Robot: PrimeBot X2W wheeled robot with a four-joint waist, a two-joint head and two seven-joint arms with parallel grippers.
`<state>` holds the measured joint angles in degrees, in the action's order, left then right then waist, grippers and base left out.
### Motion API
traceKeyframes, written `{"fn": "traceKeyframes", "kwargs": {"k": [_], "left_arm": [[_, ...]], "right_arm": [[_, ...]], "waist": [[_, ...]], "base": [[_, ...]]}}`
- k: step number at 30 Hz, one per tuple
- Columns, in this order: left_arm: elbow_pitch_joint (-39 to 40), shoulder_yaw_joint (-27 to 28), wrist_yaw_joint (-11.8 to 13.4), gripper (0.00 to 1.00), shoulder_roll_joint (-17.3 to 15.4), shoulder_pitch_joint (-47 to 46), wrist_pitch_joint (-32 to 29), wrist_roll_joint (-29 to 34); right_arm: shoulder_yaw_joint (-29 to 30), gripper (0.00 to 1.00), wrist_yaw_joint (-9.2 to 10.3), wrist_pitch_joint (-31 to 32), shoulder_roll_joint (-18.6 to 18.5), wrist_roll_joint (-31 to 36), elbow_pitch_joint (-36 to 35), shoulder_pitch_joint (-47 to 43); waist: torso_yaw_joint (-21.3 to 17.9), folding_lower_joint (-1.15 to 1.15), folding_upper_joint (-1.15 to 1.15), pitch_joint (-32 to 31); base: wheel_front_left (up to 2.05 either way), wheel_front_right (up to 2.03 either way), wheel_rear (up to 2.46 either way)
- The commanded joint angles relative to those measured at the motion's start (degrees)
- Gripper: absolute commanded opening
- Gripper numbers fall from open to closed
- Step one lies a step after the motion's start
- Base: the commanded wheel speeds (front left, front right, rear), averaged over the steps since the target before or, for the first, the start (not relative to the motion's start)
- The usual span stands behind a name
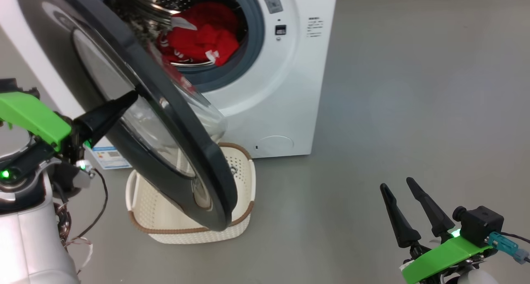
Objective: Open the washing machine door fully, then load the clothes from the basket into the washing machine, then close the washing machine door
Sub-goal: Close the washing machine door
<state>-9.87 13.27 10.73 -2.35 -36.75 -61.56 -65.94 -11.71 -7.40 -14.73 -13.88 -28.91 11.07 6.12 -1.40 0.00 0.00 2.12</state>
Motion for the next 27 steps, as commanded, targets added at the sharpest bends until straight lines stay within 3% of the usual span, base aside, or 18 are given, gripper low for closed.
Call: {"fn": "traceKeyframes", "kwargs": {"k": [1, 27], "left_arm": [[1.47, 0.91, -1.15, 0.00, -1.18, -2.87, 0.28, -0.58], [-2.57, 1.84, -5.07, 0.00, -0.86, -7.64, 12.11, 1.45]], "right_arm": [[-0.79, 1.00, -0.09, -0.27, -0.46, -0.42, -1.49, 2.00], [-0.62, 1.00, -0.09, -0.27, -0.27, -0.71, -1.60, 3.49]], "waist": [[-1.33, 0.00, 0.00, 0.32], [-10.58, 0.00, 0.00, 3.26]], "base": [[0.00, 0.00, 0.00], [0.00, 0.00, 0.00]]}}
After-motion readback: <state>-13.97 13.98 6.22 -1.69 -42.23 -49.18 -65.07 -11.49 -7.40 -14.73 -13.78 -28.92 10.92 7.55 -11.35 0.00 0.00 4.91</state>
